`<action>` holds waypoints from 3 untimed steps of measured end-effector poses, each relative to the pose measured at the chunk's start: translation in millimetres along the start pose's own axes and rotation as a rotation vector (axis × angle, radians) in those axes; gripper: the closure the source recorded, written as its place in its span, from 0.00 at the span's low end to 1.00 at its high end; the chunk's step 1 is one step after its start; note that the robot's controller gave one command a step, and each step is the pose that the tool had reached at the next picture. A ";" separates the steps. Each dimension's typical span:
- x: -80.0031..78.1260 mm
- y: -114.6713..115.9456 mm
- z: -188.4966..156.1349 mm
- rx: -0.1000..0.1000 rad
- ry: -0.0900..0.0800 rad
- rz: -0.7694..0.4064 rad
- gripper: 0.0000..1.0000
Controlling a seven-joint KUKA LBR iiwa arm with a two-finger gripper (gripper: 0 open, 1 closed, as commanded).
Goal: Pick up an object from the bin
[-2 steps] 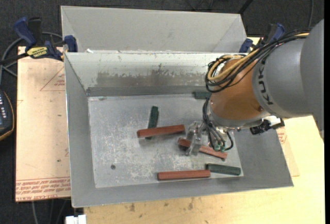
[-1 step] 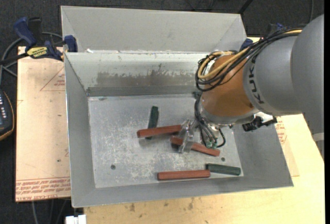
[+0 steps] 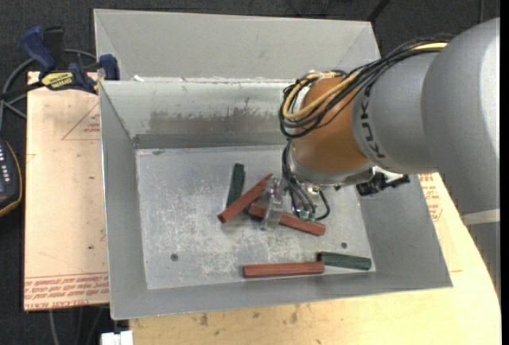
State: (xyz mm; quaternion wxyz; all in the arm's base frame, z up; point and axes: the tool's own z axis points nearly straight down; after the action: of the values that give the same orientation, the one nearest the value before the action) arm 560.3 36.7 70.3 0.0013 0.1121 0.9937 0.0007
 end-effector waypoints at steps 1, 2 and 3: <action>7.7 11.8 -197.8 -0.003 -0.008 0.048 1.00; 8.9 11.0 -192.8 0.001 0.000 0.048 0.00; 25.9 -18.5 -46.6 0.005 0.010 0.128 0.00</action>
Offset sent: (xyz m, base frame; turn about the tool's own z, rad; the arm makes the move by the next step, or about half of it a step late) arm -0.0076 0.0119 0.1928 0.0513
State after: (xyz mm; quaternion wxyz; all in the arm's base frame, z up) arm 530.8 24.4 116.8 -0.0041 0.1755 0.9845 -0.0011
